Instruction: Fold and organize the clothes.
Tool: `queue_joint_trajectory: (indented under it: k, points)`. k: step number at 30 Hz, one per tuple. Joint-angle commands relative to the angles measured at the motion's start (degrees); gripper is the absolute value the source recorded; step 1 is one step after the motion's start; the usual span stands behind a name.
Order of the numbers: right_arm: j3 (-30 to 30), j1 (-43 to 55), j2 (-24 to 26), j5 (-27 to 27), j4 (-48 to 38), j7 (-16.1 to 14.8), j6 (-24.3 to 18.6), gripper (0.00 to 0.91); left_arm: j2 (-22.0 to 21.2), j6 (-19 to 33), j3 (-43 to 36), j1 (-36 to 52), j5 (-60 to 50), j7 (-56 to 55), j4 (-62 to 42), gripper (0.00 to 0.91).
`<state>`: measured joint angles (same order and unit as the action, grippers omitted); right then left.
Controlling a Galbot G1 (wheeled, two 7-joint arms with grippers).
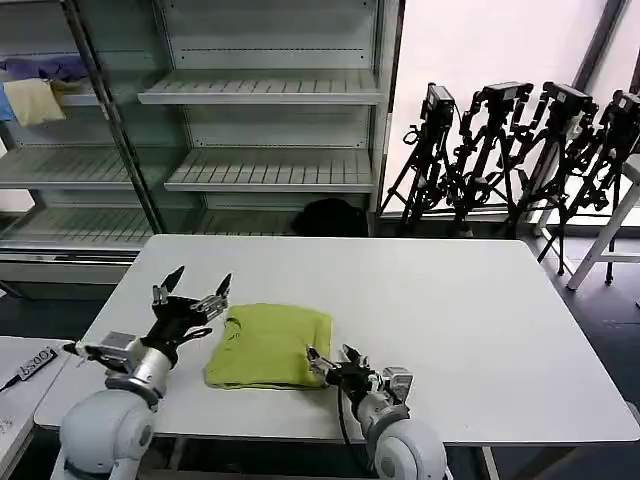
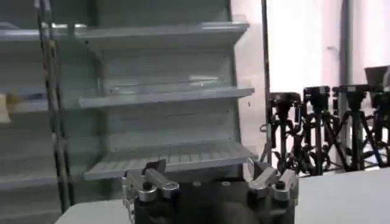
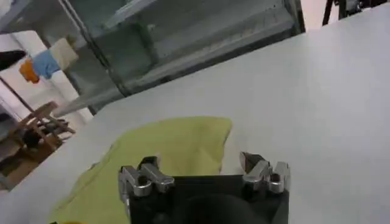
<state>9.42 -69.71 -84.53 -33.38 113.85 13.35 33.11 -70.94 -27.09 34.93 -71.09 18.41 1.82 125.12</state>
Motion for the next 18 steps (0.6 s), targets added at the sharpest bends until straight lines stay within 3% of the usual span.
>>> queue_joint_trajectory:
  k: [1,4,7,8,9,12,14,18]
  points:
    - [-2.64,3.67,-0.85,-9.88,-3.98,11.00,0.65,0.907,-2.20,1.13,6.32,-7.11,3.22,-0.16,3.56,0.907]
    - [-2.97,4.63,-1.46,-10.83,-4.48,11.96,0.69,0.907,-2.71,1.56,5.65,-7.35,2.94,-0.25,3.61,0.907]
    - [-3.38,5.27,-1.95,-11.16,-5.20,11.93,0.70,0.796,-3.19,1.86,5.30,-7.61,2.88,-0.32,3.67,0.907]
    - [-3.58,5.50,-2.17,-11.19,-5.46,12.32,0.70,0.655,-3.26,1.89,5.26,-7.70,2.86,-0.36,3.66,0.907]
    - [-3.64,5.63,-2.35,-11.18,-5.73,12.41,0.72,0.443,-3.45,1.95,5.25,-7.87,2.85,-0.38,3.66,0.907]
    - [-3.80,5.80,-2.51,-11.41,-6.17,12.45,0.74,0.181,-3.61,2.05,5.29,-8.13,2.83,-0.40,3.68,0.907]
    - [-4.04,5.86,-2.46,-11.44,-6.21,12.49,0.74,0.050,-3.62,2.07,5.29,-8.19,2.82,-0.46,3.71,0.907]
    - [-4.05,6.11,-2.63,-11.53,-6.33,12.80,0.76,0.000,-3.91,2.09,5.09,-8.29,2.77,-0.51,3.93,0.907]
